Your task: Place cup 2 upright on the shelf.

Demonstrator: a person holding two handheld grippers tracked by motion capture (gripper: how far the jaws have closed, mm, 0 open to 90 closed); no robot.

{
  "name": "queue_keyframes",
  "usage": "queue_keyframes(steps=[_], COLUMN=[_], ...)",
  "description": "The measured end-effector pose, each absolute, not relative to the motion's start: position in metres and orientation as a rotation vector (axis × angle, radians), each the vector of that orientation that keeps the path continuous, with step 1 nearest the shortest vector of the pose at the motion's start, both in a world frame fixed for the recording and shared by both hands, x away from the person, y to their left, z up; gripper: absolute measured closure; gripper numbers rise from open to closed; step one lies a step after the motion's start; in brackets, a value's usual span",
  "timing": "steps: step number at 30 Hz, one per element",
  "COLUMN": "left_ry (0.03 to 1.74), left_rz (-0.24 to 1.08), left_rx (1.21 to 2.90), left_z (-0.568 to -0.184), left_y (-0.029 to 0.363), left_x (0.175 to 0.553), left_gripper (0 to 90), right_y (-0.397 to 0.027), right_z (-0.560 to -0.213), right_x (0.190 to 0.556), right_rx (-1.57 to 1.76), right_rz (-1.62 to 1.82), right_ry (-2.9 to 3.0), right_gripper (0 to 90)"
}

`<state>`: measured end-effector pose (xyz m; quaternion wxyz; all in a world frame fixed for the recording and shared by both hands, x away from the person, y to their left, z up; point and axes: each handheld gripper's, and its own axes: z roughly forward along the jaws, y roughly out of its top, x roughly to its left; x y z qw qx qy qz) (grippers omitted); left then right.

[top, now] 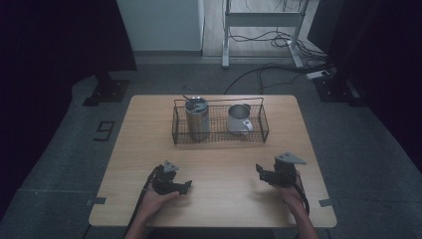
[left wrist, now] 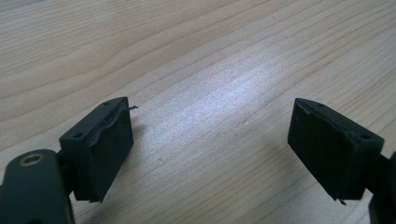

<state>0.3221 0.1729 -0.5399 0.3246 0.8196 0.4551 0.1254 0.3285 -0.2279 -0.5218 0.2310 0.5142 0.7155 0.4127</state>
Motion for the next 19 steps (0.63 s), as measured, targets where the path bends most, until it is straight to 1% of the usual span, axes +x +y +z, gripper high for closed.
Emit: queue_keyframes(steps=[6, 19], left_ry=[1.192, 1.187], left_rz=[0.329, 0.337], left_rx=[2.15, 2.152], left_z=[-0.54, -0.5405], left_y=[0.1729, 0.1722], left_x=[0.3221, 0.3219], left_gripper=[14.2, 14.2], right_y=[-0.2288, -0.2288], right_z=[-0.531, -0.5348], right_x=[0.3252, 0.3247], right_rx=[1.418, 1.433], right_rz=[1.122, 1.117], right_ry=[1.983, 1.987], right_gripper=[16.0, 15.8])
